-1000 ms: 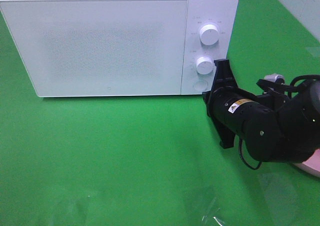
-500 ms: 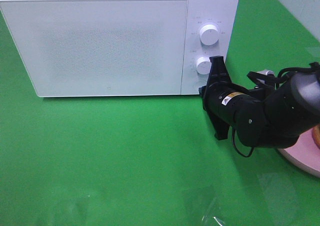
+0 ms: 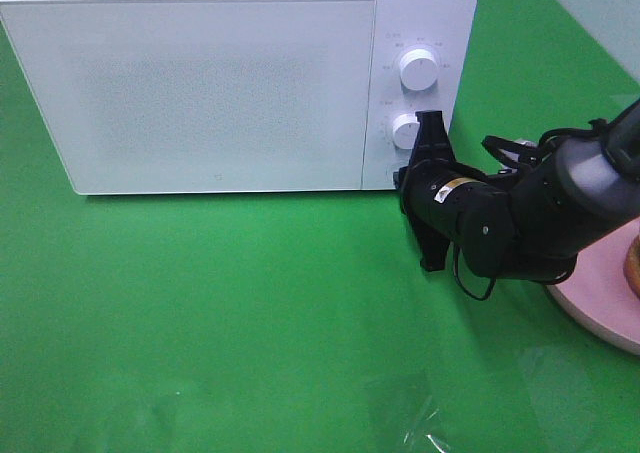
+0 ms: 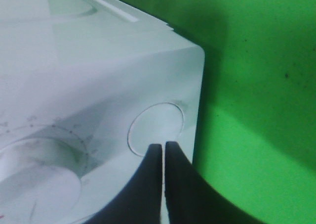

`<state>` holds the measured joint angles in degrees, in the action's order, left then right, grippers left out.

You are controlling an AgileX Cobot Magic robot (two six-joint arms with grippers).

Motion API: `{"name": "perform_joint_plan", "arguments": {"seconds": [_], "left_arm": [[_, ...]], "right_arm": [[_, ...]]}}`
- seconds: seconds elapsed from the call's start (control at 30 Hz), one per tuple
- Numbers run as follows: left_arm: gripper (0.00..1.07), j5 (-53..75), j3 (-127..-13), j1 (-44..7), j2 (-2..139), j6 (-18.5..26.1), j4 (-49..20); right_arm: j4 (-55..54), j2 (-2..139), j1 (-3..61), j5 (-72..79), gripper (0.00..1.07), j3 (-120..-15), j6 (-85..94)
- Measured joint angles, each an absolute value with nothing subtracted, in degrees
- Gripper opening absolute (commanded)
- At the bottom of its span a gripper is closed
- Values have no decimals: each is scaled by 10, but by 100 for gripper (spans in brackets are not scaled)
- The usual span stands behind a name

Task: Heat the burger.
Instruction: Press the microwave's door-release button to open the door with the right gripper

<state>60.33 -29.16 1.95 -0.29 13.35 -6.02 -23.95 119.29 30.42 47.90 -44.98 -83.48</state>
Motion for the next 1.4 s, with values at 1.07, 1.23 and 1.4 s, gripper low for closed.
{"name": "perform_joint_plan", "arguments": {"seconds": [1.07,1.23,1.4], "left_arm": [[100,603,-292,19,-3,133,-60],[100,603,-292,19,-3,133,-60],[100,603,-292,19,-3,133,-60]], "right_arm": [[-261,1218,292,509,0,-470,-850],[-261,1218,292,510,0,-470,-865],[-259,1218,292,511,0,-470,-885]]}}
